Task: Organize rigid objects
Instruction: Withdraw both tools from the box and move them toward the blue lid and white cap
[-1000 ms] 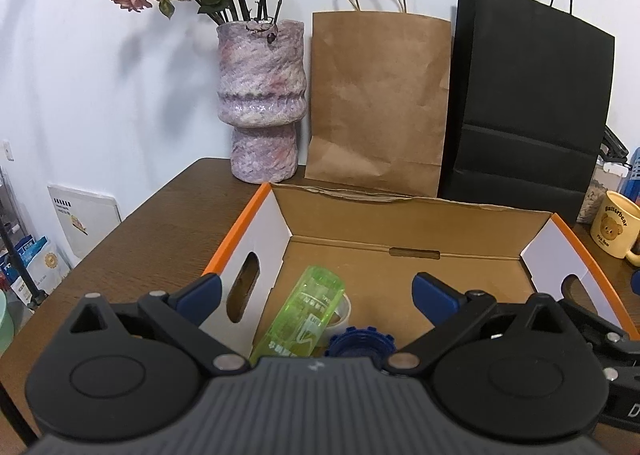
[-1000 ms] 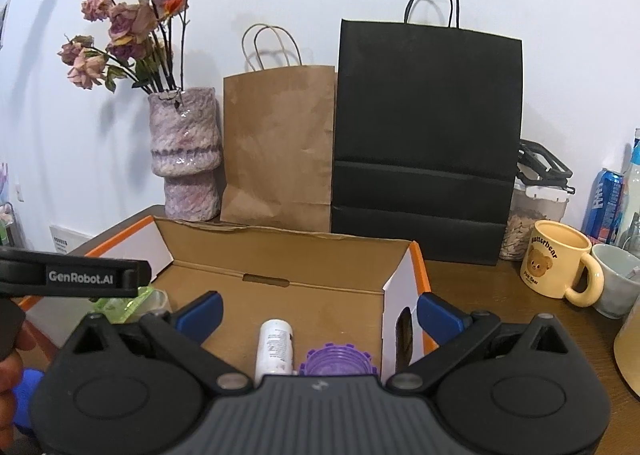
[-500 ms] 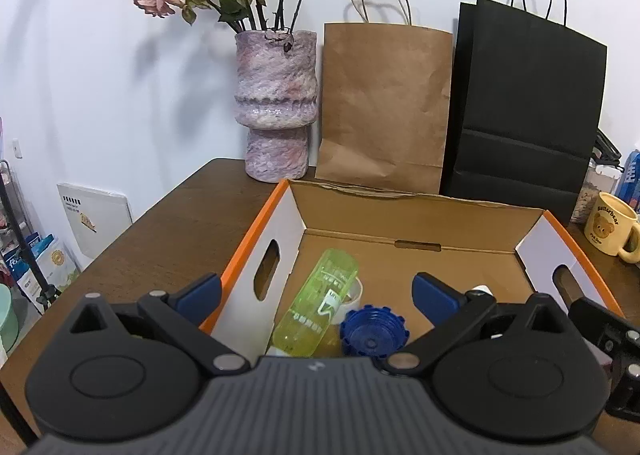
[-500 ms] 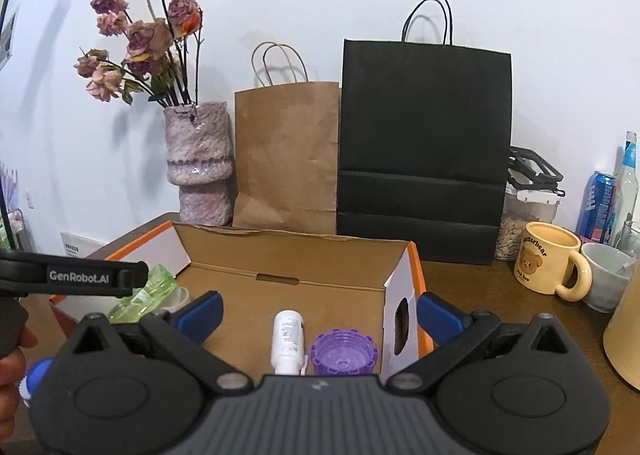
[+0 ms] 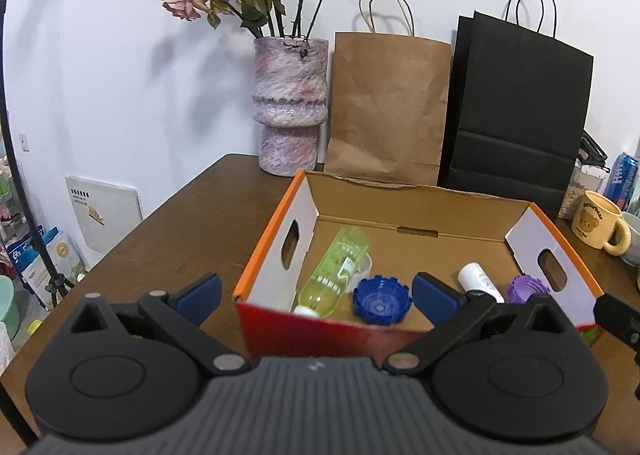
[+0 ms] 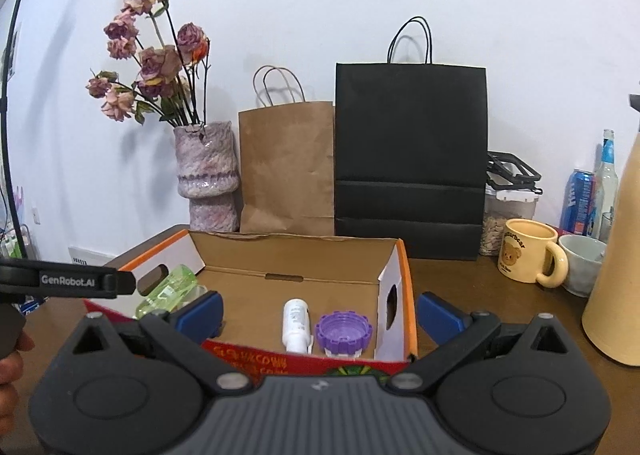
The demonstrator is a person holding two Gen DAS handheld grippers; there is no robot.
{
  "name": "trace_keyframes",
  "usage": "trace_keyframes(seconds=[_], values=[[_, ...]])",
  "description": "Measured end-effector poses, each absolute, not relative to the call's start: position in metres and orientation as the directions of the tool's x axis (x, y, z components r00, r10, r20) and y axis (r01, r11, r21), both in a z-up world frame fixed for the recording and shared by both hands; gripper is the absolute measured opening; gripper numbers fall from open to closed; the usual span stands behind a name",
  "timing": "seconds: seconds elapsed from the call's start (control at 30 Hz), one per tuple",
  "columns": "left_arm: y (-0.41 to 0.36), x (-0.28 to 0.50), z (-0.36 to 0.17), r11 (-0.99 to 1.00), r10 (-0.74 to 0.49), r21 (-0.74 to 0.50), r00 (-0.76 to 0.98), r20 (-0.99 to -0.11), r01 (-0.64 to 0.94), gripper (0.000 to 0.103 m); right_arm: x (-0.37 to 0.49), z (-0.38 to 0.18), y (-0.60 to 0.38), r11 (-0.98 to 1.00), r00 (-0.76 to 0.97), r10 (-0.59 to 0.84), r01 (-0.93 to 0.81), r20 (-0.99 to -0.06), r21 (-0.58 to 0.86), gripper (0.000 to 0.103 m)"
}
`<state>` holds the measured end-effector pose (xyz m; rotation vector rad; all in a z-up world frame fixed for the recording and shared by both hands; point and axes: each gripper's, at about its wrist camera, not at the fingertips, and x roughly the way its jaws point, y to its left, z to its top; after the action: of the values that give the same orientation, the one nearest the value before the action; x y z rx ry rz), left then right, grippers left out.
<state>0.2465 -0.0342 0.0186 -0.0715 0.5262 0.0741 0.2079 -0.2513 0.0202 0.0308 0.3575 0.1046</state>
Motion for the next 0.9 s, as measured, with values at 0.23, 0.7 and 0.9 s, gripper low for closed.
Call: trace_keyframes(seconds=[0.23,0.7,0.9], values=[[-0.027,0.22,0.018,0.994,0.053,-0.051,0.859,-0.509,-0.092,0.103,0.182,0.017,-0.255,0.994,0.929,0.104,-0.091,-0.356,0.055,0.103],[-0.008,0.181,0.004,0.994,0.057,-0.048,0.834,-0.549,-0.1,0.103,0.142,-0.003,-0.251,0.994,0.902,0.111,-0.104,-0.417,0.039,0.103],[0.003,0.169,-0.006,0.993,0.065,-0.042,0.818,-0.571,-0.109,0.103,0.133,-0.015,-0.25,0.993,0.885,0.114,-0.111,-0.451,0.033,0.103]])
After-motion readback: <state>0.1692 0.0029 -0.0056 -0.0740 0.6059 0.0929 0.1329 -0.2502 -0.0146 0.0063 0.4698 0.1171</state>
